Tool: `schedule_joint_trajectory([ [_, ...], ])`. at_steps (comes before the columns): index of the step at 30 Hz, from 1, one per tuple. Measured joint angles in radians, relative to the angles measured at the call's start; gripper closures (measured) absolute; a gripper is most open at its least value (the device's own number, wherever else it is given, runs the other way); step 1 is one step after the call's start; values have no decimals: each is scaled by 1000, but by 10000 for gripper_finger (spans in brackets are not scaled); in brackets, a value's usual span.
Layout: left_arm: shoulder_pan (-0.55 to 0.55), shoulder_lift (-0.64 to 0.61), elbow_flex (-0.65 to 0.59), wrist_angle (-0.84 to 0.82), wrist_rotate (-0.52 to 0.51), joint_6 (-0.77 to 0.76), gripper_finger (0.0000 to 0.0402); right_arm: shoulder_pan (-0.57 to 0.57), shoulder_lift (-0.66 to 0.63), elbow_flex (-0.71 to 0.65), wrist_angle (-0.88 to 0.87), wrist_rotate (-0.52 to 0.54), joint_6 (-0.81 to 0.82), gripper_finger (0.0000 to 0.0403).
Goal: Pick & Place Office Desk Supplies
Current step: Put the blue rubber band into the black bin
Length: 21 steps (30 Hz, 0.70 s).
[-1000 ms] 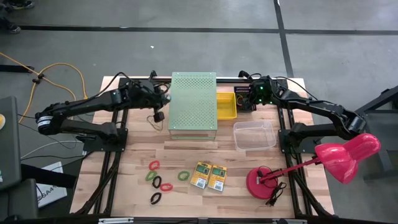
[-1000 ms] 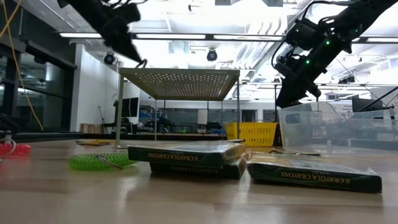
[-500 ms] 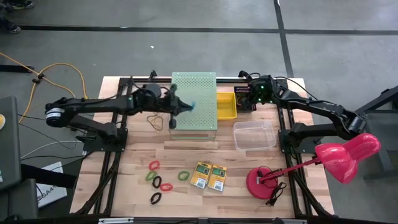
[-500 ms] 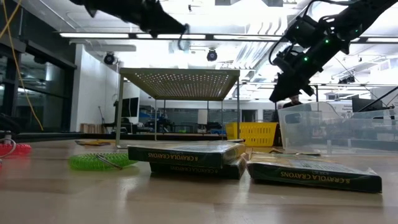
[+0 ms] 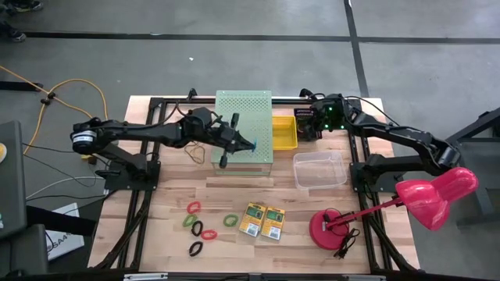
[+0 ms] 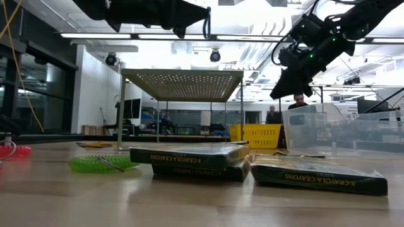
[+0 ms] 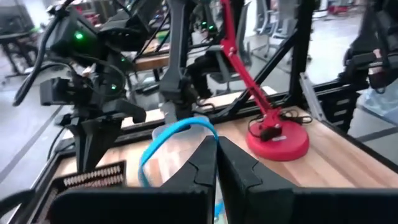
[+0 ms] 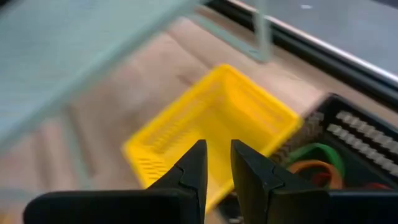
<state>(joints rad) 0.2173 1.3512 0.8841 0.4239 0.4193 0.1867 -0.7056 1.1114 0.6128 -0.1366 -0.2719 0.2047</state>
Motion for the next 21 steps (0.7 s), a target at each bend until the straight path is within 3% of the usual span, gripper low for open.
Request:
schedule_joint_trajectory([
  [8, -2, 50, 0, 127, 72, -35, 401, 120, -104, 1, 126, -231, 8, 343],
  [15, -31, 121, -1, 280, 84, -50, 401, 283, -110, 1, 299, -254, -33, 343],
  [21, -67, 162, -1, 387, 81, -49, 401, 345, -107, 1, 385, -252, -74, 343],
])
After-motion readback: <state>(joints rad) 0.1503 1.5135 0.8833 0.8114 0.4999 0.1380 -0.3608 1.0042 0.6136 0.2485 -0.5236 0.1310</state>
